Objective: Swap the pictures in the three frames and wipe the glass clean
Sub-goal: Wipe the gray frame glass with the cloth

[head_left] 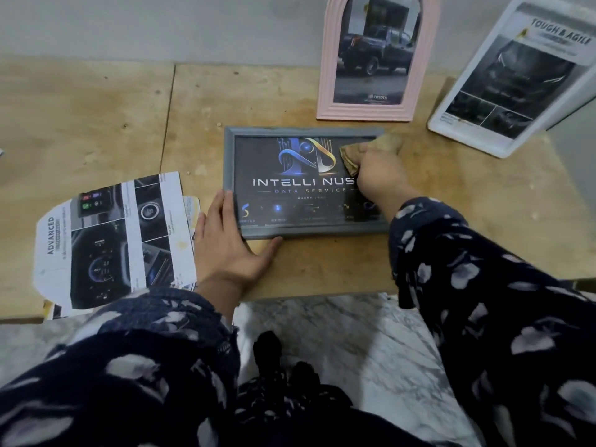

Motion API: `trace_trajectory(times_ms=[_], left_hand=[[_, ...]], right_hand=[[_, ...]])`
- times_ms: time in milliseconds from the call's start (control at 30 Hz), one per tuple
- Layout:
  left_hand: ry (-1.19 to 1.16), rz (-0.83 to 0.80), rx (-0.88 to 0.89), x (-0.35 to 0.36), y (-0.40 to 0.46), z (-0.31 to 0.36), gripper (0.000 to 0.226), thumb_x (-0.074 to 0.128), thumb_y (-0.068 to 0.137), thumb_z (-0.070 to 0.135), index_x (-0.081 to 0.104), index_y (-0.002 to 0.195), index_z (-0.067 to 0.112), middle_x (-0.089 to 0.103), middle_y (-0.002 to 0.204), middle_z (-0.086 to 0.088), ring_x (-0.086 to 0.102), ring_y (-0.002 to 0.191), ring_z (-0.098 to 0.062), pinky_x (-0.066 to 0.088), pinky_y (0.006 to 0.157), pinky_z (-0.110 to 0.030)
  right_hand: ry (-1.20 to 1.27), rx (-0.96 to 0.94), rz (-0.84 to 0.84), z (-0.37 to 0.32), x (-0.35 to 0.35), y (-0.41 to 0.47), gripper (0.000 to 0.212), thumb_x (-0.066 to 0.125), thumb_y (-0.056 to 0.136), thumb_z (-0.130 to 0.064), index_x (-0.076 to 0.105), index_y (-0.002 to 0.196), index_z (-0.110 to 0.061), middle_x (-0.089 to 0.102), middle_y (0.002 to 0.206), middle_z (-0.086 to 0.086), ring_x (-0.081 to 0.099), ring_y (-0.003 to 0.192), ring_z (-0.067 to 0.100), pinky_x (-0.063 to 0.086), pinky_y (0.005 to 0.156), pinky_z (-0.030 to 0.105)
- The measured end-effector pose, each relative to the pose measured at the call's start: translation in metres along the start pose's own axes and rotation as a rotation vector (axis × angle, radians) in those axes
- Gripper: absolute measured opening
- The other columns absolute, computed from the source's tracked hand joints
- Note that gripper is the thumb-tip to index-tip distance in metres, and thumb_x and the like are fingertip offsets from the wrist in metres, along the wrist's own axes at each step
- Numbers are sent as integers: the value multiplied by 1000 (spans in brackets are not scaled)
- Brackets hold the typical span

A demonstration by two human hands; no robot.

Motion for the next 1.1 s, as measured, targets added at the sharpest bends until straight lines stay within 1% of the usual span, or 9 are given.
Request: trace_trajectory(times_ms=[67,167,267,367,433,567,900,1033,1100], left_hand=[[0,19,7,2,-2,0,110,40,69,81,17,152,12,25,156,-8,21,144,-22,12,120,-40],[24,5,21,2,-2,-2,113,40,70,81,11,153,10,25,156,-10,23,144,-24,16,119,-45],[104,-58,33,-5,-1,4,115,36,71,81,-2,154,11,15,159,-10,16,146,-22,12,118,-50],[204,-134,-37,-10,4,14,121,33,69,88,-15,151,15,10,159,-12,9,148,-21,-5,117,-55],[264,-90,-101,-9,4,26,124,29,66,92,-17,151,15,9,160,-15,1,149,-25,-14,112,-58],[203,112,-127,7,-18,65,115,36,73,84,-4,154,13,-8,161,-11,-14,148,-26,-14,108,-63],[207,3,-108,50,-7,121,121,24,66,95,-16,152,20,-21,160,3,-24,145,-20,-15,107,-68],[197,4,-118,48,-6,122,126,28,61,97,-16,152,21,-22,159,1,-24,145,-22,-13,108,-68],[172,7,-120,48,-6,121,126,29,61,97,-13,153,22,-21,160,1,-22,146,-23,-13,109,-67]], right_hand=[[-23,-3,-13,-2,-8,-1,37,40,89,-2,60,119,-10,61,122,16,58,110,33,46,91,36],[-91,-42,-48,-4,-21,6,30,41,88,-2,62,100,-21,64,112,13,57,106,32,43,92,37],[-115,-81,-70,0,-22,8,40,39,91,-5,62,119,-23,62,120,11,56,110,31,44,94,37],[-167,-105,-87,4,-23,4,48,36,93,-3,53,133,-25,54,129,15,50,118,33,39,102,43],[-189,-115,-82,7,-25,1,47,36,94,-2,53,132,-24,53,130,15,46,121,34,34,105,45],[-212,-137,-118,8,-25,4,48,38,93,-3,52,134,-24,52,132,14,46,121,34,34,104,42],[-206,-168,51,16,-15,20,40,45,88,-9,65,120,-24,67,110,7,62,101,30,48,86,35],[-203,-182,76,21,-7,10,42,44,88,-7,63,121,-25,67,108,7,60,103,28,42,100,39],[-186,-162,49,20,-3,2,40,48,87,-8,63,120,-26,67,107,6,60,104,27,41,100,38]])
Point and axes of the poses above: each hand's wrist, its own y-axis towards the middle knuckle, its own x-axis out of the palm, z = x × y, the point moved 1 cm from there along y, towards the middle knuckle
